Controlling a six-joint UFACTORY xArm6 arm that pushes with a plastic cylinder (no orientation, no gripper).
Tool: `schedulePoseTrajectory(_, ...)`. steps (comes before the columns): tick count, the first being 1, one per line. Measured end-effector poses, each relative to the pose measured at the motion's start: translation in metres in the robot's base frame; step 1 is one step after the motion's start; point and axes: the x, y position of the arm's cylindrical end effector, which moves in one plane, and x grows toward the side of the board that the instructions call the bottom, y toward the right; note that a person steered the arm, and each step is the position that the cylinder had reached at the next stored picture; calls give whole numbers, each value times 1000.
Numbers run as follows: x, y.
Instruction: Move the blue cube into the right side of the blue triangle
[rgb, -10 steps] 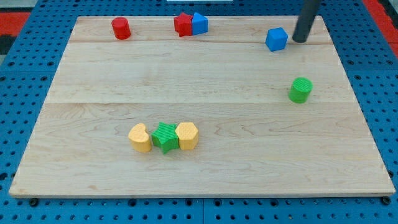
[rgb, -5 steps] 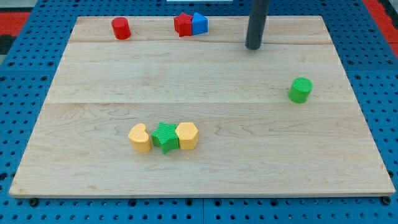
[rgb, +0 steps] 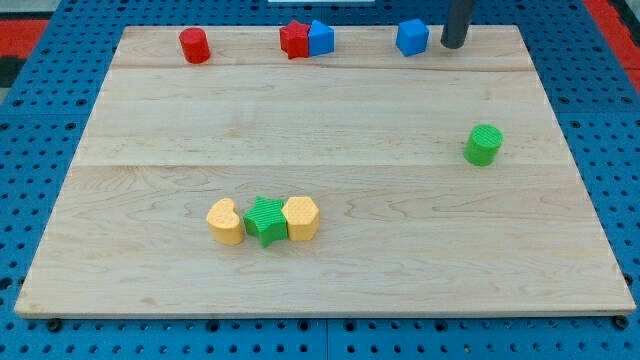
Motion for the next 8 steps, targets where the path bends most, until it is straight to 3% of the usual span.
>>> schedulePoseTrajectory(2,-2,-83)
schedulePoseTrajectory(8,28,-122)
